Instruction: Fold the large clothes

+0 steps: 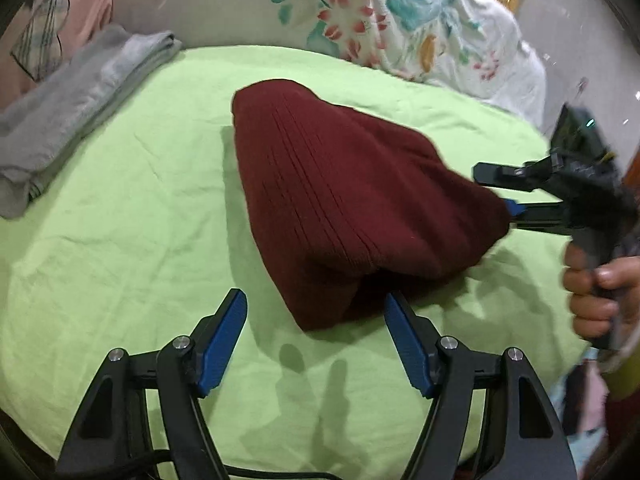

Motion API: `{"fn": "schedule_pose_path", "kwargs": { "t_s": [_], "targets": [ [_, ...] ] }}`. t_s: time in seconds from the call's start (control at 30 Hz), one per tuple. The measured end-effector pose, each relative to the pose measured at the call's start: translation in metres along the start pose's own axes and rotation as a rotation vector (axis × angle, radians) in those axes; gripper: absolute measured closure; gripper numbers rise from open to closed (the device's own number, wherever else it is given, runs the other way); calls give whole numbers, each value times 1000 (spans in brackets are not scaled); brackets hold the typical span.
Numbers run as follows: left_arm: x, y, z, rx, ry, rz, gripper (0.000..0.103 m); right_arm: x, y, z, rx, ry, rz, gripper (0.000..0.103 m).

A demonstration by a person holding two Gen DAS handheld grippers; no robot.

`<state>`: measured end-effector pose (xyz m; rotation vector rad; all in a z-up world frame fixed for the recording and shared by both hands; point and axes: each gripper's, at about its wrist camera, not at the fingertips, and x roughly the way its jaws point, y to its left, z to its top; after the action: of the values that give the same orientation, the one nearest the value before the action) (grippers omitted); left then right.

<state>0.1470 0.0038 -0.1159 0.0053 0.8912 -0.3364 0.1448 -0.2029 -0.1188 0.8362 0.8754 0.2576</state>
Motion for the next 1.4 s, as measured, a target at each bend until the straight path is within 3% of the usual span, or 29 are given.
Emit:
{"fn": "schedule_pose_path", "kwargs": {
  "t_s": [0.1, 0.13, 0.17, 0.2, 0.23, 0.3, 0.4, 0.5, 0.7, 0.9, 1.0, 1.03, 1.13, 1.2, 1.33, 1.4],
  "targets": [
    [7, -3, 7, -13, -24, 73, 34, 12, 1, 4, 9, 16, -10, 45],
    [10, -3, 9, -24, -24, 99, 36, 13, 1, 4, 7, 16, -17, 50],
    [13, -2, 10, -33, -20, 129, 50, 17, 2, 5, 1, 13, -40, 79],
    [13, -3, 12, -32, -23, 163, 60, 18, 3, 7, 2, 12, -44, 92],
    [13, -6, 12, -17, -29, 182, 77, 14, 4, 7, 3, -3, -29, 92],
    [12, -16, 8, 47, -46, 277, 79, -4, 12, 8, -42, -80, -3, 92],
    [22, -22, -4, 106, -25, 319, 83, 1, 9, 4, -106, -42, -115, 92],
    [30, -17, -10, 86, 9, 277, 84, 27, -9, -8, -131, 46, -233, 92],
    [-7, 2, -7, 109, 10, 96, 80, 6, -18, -6, -25, 0, -136, 85],
    [-61, 23, 22, 105, -93, -27, 81, -33, 2, 6, -13, -128, -94, 85],
    [-53, 20, 46, 83, -132, -199, 81, -23, 19, 20, -4, -157, -48, 85],
    [-44, 18, 50, 80, -133, -225, 79, -13, 25, 25, -11, -151, -58, 85],
    [-2, 15, 50, 66, -42, -258, 83, 18, 28, 37, -17, -108, -67, 85],
    [30, 15, 39, 77, 42, -232, 84, 37, 28, 41, -21, -78, -69, 85],
    [42, 23, 30, 46, 43, -238, 82, 68, 2, 47, 3, -25, -186, 90],
    [44, 23, 29, 22, 45, -246, 83, 77, -19, 50, 49, -42, -161, 103]
  ]
}}
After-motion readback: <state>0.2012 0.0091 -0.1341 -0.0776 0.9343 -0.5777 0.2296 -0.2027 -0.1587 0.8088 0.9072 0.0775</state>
